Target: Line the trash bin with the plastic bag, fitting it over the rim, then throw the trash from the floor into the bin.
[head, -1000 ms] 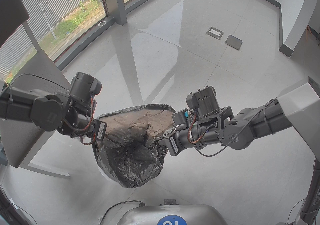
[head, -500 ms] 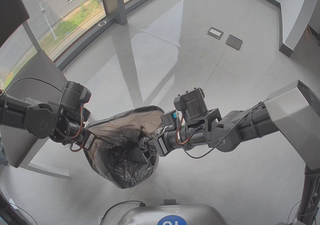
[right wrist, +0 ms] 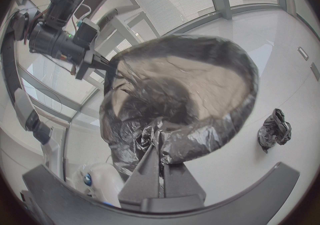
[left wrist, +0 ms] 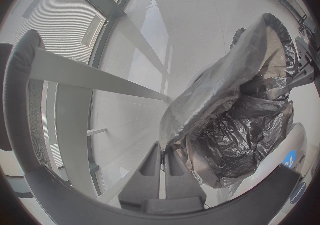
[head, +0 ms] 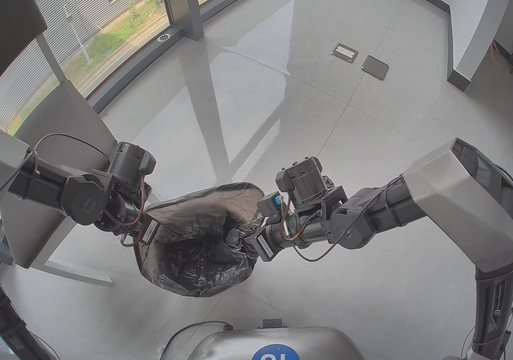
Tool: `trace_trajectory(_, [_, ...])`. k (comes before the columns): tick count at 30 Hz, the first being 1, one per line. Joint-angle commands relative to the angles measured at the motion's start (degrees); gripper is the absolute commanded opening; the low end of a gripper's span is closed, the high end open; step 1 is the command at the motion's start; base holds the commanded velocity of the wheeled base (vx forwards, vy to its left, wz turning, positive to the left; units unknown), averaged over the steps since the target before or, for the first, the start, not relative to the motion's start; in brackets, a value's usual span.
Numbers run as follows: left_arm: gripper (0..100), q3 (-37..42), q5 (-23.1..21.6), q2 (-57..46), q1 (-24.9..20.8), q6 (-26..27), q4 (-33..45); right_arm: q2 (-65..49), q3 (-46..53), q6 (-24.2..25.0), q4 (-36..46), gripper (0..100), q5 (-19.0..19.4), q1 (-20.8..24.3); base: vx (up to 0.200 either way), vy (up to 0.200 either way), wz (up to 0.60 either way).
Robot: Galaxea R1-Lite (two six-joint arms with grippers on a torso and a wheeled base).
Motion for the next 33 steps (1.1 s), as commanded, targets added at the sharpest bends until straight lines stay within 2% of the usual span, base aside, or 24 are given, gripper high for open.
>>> trace_trajectory(1, [0, -0.19, 0.14, 1.66, 1.86, -0.12, 0.09, -4.19, 5.77, -3.11, 0.10, 0, 0.08, -3.11, 0.000, 0.000, 0.00])
trace_trajectory(4, [0, -0.28, 0.23, 1.66, 1.86, 0.06, 0.17, -8.49, 10.43, -3.20, 0.19, 0, 0.08, -3.37, 0.000, 0.000, 0.00])
trace_trajectory(8, [0, -0.37, 0.58, 1.92, 1.69, -0.29, 0.17, -8.32, 11.92, -3.55, -0.25, 0, 0.08, -3.90, 0.000, 0.000, 0.00])
trace_trajectory(20, [0, -0.98, 1.02, 1.83, 1.51, -0.47, 0.26, -3.40, 6.21, -3.47, 0.19, 0, 0.17, -4.17, 0.000, 0.000, 0.00])
trace_trajectory(29, [0, -0.89, 3.22, 1.22, 1.51, -0.47, 1.58, 0.30, 3.93, -3.55, 0.10, 0, 0.17, -3.99, 0.000, 0.000, 0.00])
trace_trajectory(30, [0, -0.89, 3.48, 1.22, 1.60, -0.47, 1.58, 0.56, 3.66, -3.55, 0.10, 100, 0.17, -3.99, 0.000, 0.000, 0.00])
trace_trajectory(33, [0, -0.89, 3.92, 1.31, 1.69, -0.47, 1.58, 0.56, 2.87, -3.38, 0.19, 100, 0.17, -3.99, 0.000, 0.000, 0.00])
